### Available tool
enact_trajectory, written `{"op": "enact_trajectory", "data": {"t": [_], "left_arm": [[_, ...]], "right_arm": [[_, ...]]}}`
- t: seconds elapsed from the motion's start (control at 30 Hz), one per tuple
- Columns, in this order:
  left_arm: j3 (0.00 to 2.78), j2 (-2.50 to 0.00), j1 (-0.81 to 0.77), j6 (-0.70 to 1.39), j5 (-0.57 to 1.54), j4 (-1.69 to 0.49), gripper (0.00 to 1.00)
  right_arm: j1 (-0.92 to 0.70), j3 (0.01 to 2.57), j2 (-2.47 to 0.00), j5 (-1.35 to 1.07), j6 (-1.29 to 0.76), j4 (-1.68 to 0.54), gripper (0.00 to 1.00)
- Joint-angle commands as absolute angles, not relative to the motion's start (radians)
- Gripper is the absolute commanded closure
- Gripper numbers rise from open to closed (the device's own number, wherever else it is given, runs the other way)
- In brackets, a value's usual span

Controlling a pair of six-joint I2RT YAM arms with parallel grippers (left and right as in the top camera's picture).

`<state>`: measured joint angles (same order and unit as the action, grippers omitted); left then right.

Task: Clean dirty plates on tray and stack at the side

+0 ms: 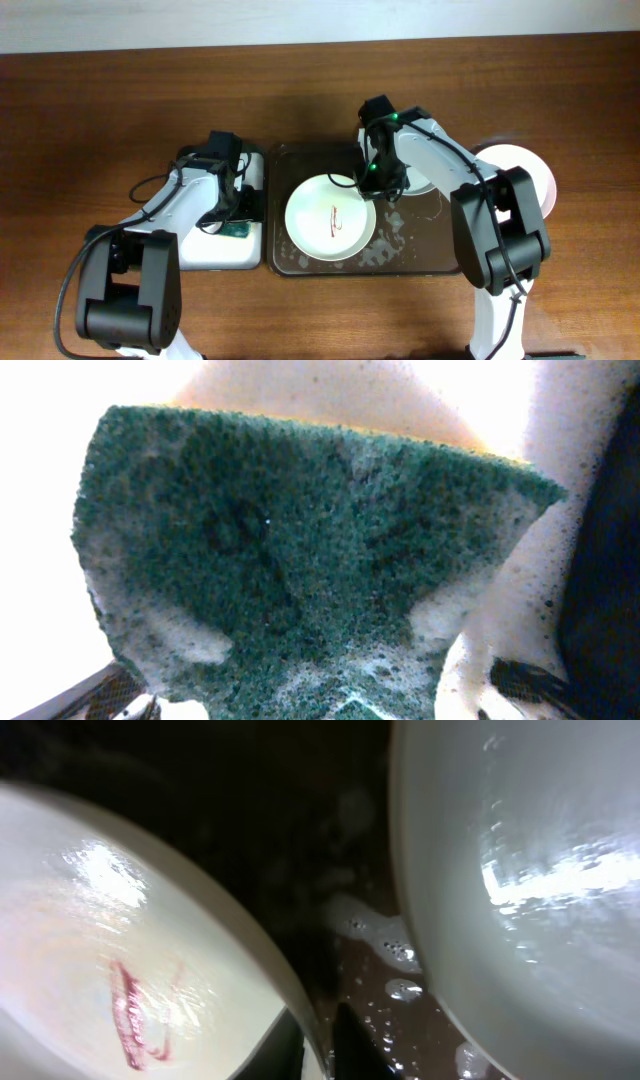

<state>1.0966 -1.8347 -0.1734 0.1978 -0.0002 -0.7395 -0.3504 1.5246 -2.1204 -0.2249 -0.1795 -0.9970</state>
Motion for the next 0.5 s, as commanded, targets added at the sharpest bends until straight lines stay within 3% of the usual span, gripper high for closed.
{"op": "enact_trajectory", "data": {"t": [0.0,0.23,0.47], "left_arm": [[1.116,-1.819,-0.172,0.193,0.005,-0.735,0.08],[1.116,-1.819,-0.172,0.193,0.012,-0.735,0.13],[1.116,-1.819,-0.172,0.193,0.013,-0.726,0.16]], "right_arm": [[-0.348,1.453,-2.088,-0.212,-0.188,-0.979,0.96],[-0.348,1.426,-2.088,-0.217,-0.426,-0.961,0.96],[-0.348,1.426,-2.088,-0.231,-0.423,-0.953,0.96]]}}
